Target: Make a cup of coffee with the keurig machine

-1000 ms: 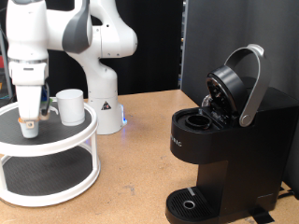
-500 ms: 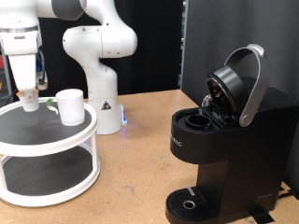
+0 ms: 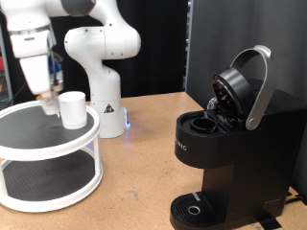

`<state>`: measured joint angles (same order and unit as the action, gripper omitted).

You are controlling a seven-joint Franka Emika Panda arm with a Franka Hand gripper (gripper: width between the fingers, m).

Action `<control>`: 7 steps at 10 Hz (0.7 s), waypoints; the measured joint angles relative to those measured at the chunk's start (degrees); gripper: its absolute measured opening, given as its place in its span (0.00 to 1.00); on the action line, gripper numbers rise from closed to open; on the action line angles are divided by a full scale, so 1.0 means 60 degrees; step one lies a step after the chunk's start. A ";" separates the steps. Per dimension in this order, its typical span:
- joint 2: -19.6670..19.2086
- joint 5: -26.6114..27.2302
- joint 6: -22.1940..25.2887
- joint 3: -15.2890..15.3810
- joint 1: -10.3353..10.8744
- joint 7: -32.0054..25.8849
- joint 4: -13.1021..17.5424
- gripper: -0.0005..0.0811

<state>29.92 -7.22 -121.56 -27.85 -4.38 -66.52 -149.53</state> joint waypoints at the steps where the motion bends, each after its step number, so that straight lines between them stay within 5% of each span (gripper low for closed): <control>1: 0.0044 0.0413 0.0018 0.0199 0.0164 0.0388 0.0042 0.54; 4: 0.0091 0.0977 -0.0003 0.0879 0.0420 0.1823 0.0175 0.54; 7: 0.0079 0.1687 -0.0319 0.0896 0.0541 0.1994 0.0045 0.54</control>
<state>30.39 2.91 -123.48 -22.47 -1.13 -54.56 -149.26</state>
